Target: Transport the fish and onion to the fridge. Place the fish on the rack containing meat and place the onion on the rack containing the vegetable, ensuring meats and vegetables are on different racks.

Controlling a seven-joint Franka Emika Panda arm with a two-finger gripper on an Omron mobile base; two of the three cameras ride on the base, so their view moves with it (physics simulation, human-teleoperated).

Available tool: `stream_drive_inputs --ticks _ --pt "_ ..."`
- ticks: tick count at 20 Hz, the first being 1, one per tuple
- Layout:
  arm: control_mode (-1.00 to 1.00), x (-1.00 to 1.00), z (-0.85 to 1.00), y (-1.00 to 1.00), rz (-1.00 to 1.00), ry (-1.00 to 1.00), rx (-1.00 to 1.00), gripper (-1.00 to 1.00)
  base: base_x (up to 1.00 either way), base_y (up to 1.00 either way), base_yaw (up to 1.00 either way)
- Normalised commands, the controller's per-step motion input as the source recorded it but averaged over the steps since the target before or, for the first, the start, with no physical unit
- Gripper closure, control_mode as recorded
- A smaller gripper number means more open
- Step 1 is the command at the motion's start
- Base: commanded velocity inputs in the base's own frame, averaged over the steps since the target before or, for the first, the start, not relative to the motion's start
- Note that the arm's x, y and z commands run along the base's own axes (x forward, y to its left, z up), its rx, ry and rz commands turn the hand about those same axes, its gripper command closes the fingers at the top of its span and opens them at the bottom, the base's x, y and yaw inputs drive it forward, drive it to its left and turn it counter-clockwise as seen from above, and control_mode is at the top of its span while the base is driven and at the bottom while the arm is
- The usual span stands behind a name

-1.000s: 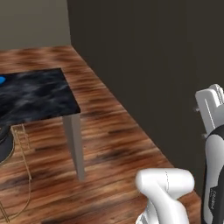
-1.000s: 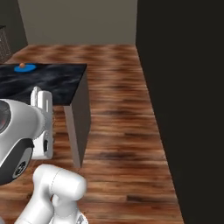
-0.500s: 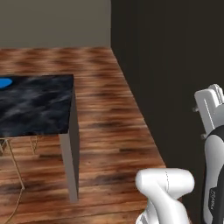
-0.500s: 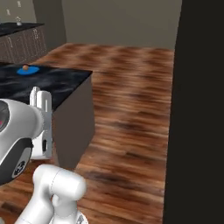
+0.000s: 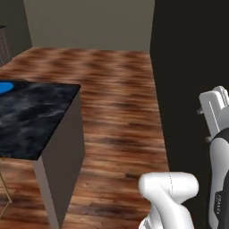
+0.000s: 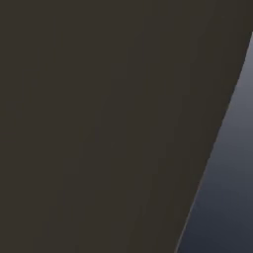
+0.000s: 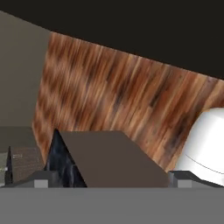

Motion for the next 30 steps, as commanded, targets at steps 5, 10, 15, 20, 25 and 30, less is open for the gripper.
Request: stream_drive_inputs --ticks 5,10,15,20,25,30 --pt "1.0 0.0 0.0 0.0 0.0 0.0 0.0 -1.0 1.0 -1.0 0.4" --pt "1.0 0.0 0.0 0.0 0.0 0.0 0.0 -1.0 1.0 -1.0 0.4" --pt "1.0 0.0 0.0 0.0 0.0 0.0 0.0 -1.0 1.0 -1.0 0.39" --pt "1.0 0.0 0.0 0.0 0.0 0.0 0.0 -1.0 1.0 -1.0 0.4" --pt "1.0 0.0 0.0 0.0 0.0 0.0 0.0 -1.0 0.97 -1.0 0.4" --pt "1.0 0.0 0.0 0.0 0.0 0.0 0.0 -1.0 0.68 -1.0 0.37"
